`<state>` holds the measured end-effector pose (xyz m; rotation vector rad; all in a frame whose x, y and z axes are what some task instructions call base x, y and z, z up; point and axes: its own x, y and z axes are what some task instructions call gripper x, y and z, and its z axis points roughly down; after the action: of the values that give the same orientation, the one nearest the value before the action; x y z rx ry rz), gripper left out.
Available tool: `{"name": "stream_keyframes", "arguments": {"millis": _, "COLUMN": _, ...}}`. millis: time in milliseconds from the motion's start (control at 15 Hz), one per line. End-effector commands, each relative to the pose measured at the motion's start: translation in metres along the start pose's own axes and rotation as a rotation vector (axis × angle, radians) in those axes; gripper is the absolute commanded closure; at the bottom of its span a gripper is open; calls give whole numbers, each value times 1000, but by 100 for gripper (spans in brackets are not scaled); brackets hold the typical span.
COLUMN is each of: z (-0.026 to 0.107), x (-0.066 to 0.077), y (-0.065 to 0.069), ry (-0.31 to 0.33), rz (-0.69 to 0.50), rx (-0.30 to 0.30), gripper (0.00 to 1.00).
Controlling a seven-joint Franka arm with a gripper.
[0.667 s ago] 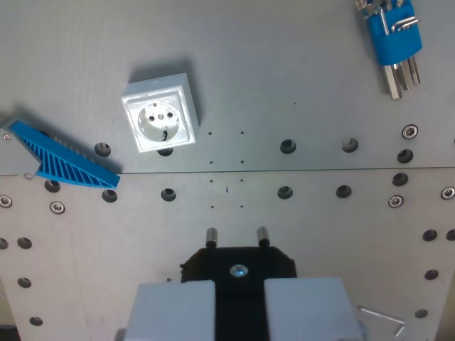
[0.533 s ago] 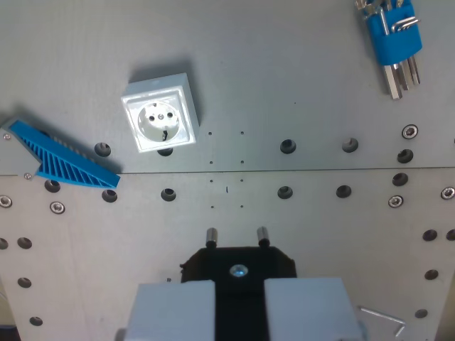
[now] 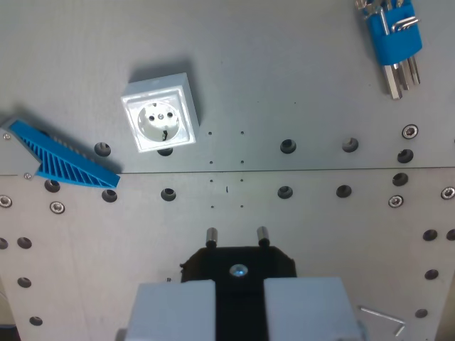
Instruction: Move above the white socket
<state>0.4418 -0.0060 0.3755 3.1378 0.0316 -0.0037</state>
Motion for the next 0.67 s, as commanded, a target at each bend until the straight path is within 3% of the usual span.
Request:
{"name": "stream_keyframes", "arguments": {"millis": 67, "z": 4, "x": -1, "y": -1, "ry": 5, "rz": -12, "rx": 1, "gripper": 100}}
{"name": "stream_keyframes", "arguments": {"millis": 667, "z": 27, "x": -6, "y": -8, "ry": 57, "rz": -45, "rx": 4, "gripper": 100}}
